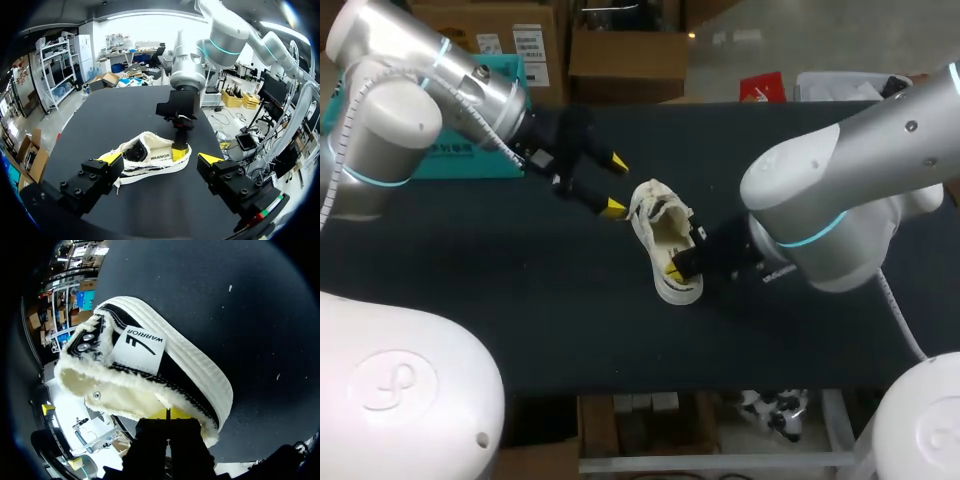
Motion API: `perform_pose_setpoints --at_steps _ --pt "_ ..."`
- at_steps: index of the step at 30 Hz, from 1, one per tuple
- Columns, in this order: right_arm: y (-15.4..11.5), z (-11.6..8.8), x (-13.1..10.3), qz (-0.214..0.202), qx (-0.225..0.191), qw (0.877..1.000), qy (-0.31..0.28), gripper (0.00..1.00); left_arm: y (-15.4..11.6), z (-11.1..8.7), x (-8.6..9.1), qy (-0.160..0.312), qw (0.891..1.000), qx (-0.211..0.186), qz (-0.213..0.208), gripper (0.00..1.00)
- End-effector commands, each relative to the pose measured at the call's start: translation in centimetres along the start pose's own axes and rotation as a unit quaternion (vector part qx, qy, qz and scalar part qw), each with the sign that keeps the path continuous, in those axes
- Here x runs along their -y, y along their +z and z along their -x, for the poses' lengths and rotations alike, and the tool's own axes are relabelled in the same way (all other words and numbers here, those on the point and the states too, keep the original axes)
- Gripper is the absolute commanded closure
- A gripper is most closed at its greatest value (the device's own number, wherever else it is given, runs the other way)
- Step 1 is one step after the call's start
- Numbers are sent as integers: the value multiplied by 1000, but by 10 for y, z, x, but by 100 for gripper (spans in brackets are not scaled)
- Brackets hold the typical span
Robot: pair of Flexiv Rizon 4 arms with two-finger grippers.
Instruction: Open the shoe tongue, take the insole out of the shoe, put the insole back into the shoe, and pack the shoe into the shoebox
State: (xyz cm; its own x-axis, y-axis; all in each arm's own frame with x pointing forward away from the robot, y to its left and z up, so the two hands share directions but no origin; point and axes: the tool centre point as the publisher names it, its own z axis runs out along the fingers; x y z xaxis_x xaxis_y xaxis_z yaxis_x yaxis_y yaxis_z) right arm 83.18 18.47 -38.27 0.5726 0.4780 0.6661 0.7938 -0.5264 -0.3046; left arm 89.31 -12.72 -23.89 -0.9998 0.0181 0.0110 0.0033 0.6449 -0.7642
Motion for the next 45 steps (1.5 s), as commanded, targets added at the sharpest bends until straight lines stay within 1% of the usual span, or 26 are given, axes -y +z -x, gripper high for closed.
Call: perform_pose_setpoints --at_steps 1,5,8,9,10,11,12,13,14,24,25,27,28,29,31,33,34,35,36,37,38,39,41,43,44,45 --pt "-40 -7 11 1 -9 1000 -20 100 4 -8 7 -14 1000 9 17 0" --pt "-58 -9 5 -8 -11 999 -44 100 8 -16 10 -42 998 16 35 0" --pt "-64 -9 2 -28 -17 998 -59 100 10 -21 10 -71 996 22 44 0" --pt "-67 -8 0 -40 -21 997 -66 100 10 -23 9 -79 995 27 48 0" --pt "-72 -7 -1 -43 -24 996 -70 100 10 -25 7 -79 993 47 69 0" --pt "-76 -7 -3 -55 -26 995 -78 95 11 -25 4 -80 988 79 106 0" --pt "-82 -6 -4 -65 -26 994 -83 87 12 -27 0 -73 982 99 145 0" --pt "-88 -6 -6 -81 -21 993 -82 60 12 -27 0 -73 982 99 145 0" --pt "-96 -8 -8 -109 -29 990 -79 0 12 -27 0 -73 982 99 145 0" --pt "-96 -8 -8 -109 -29 990 -79 0 12 -27 0 -73 982 99 145 0" --pt "-96 -8 -8 -109 -29 990 -79 0 16 -27 2 -92 980 102 144 0" --pt "-93 -7 -15 -121 -22 989 -82 0 26 -25 2 -139 971 119 153 0" --pt "-94 -7 -18 -134 -20 987 -90 0 31 -25 2 -160 967 122 156 0" --pt "-98 -6 -20 -137 -17 986 -96 0 33 -24 1 -181 963 122 155 0" --pt "-103 -6 -20 -140 -5 984 -110 0 39 -22 -2 -230 952 130 157 0" --pt "-108 -7 -18 -126 10 985 -120 0 44 -25 -5 -259 943 133 161 0" --pt "-109 -7 -16 -127 15 983 -128 0 46 -26 -6 -281 937 135 161 0" --pt "-111 -7 -15 -119 19 984 -130 0 48 -26 -7 -291 931 144 165 0" --pt "-113 -8 -14 -116 26 984 -135 0 50 -28 -9 -299 928 145 168 0" --pt "-114 -8 -12 -115 30 983 -143 0 51 -28 -11 -321 920 152 167 0" --pt "-115 -8 -11 -109 35 983 -145 0 52 -28 -13 -326 915 161 173 0" --pt "-116 -8 -10 -107 38 982 -148 0 53 -28 -14 -330 913 161 175 0" --pt "-118 -8 -8 -95 43 982 -158 0 54 -25 -17 -355 901 175 178 0" --pt "-121 -7 -6 -82 45 982 -166 0 56 -24 -20 -368 897 170 178 0" --pt "-123 -7 -5 -76 48 981 -169 0 56 -23 -21 -375 892 177 181 0" --pt "-124 -6 -4 -64 52 982 -170 0 57 -22 -23 -378 890 178 185 0"
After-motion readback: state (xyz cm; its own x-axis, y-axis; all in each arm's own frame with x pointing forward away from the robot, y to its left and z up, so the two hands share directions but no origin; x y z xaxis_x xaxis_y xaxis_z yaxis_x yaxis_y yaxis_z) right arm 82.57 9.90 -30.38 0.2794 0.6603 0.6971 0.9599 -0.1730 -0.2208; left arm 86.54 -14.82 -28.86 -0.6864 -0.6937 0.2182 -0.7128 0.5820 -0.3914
